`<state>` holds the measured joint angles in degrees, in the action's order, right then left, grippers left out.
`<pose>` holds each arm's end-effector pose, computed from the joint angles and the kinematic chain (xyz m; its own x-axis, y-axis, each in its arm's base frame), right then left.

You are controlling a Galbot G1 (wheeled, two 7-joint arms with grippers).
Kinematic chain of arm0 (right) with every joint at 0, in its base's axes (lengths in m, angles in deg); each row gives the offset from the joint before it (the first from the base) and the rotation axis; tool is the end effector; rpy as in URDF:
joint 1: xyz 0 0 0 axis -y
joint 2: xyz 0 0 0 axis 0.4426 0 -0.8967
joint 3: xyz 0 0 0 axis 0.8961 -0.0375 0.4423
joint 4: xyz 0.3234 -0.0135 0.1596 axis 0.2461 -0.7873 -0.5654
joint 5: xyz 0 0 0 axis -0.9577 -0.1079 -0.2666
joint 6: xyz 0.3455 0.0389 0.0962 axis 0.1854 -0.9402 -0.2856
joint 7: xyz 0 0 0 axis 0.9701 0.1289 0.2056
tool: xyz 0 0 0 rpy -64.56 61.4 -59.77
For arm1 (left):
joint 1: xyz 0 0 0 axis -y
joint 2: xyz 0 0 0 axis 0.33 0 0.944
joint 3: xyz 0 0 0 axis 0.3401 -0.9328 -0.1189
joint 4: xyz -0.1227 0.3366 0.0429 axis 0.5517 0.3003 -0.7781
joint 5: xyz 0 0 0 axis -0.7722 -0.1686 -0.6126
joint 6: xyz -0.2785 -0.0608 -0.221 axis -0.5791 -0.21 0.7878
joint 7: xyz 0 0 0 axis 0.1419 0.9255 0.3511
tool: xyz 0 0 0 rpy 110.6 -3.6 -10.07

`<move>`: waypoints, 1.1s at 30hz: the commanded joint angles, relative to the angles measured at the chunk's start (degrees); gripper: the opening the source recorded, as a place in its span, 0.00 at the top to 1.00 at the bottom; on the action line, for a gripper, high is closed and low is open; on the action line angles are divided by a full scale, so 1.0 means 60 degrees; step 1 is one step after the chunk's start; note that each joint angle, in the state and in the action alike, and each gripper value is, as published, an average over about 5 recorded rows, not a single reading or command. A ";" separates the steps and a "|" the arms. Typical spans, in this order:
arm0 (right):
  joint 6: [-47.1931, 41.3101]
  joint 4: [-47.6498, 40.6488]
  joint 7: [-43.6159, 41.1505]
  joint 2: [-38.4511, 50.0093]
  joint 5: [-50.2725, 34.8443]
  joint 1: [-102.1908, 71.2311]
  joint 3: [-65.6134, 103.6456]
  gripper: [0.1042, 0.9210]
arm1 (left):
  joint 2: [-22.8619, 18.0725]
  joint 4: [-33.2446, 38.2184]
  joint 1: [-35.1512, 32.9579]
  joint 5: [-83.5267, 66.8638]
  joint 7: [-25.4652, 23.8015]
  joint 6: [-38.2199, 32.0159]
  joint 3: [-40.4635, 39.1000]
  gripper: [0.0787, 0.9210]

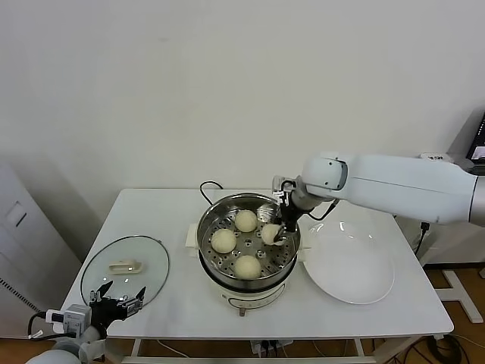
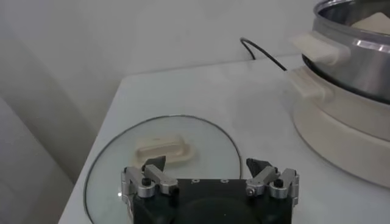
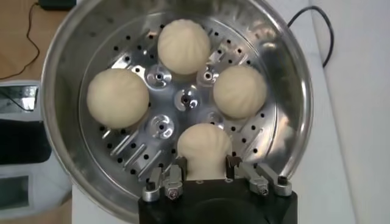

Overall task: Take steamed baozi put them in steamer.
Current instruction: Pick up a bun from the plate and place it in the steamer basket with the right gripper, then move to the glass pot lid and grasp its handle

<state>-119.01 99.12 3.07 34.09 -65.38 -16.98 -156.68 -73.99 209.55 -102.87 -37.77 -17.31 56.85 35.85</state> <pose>0.5215 0.0246 -0.0895 -0.1765 -0.2559 0.9504 -0.9843 0.0505 -0.1692 0.1911 0.1142 -0.2740 -0.8449 0.0453 0.5330 0.1211 0.9867 0.1080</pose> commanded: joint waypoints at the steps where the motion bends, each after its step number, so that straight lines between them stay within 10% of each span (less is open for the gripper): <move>1: -0.0149 0.0071 0.0228 -0.0028 0.0159 -0.0454 0.0051 0.52 | -0.0003 -0.0017 -0.0021 0.0000 -0.0004 -0.0012 0.0012 0.12; 13: 0.0022 -0.0233 -0.0381 0.0651 -0.0579 -0.0148 0.1521 0.14 | -0.0017 -0.0051 0.0002 0.0006 -0.0001 -0.0013 0.0016 0.12; 33: 0.4391 0.0054 0.4145 0.3468 -0.1117 -1.0133 1.3279 0.12 | -0.0344 -0.0185 0.0727 -0.0076 0.0082 0.0101 0.0085 0.12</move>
<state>-106.59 96.70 12.26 49.16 -72.53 -42.97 -115.24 -75.47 208.81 -100.72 -38.16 -16.79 57.40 36.40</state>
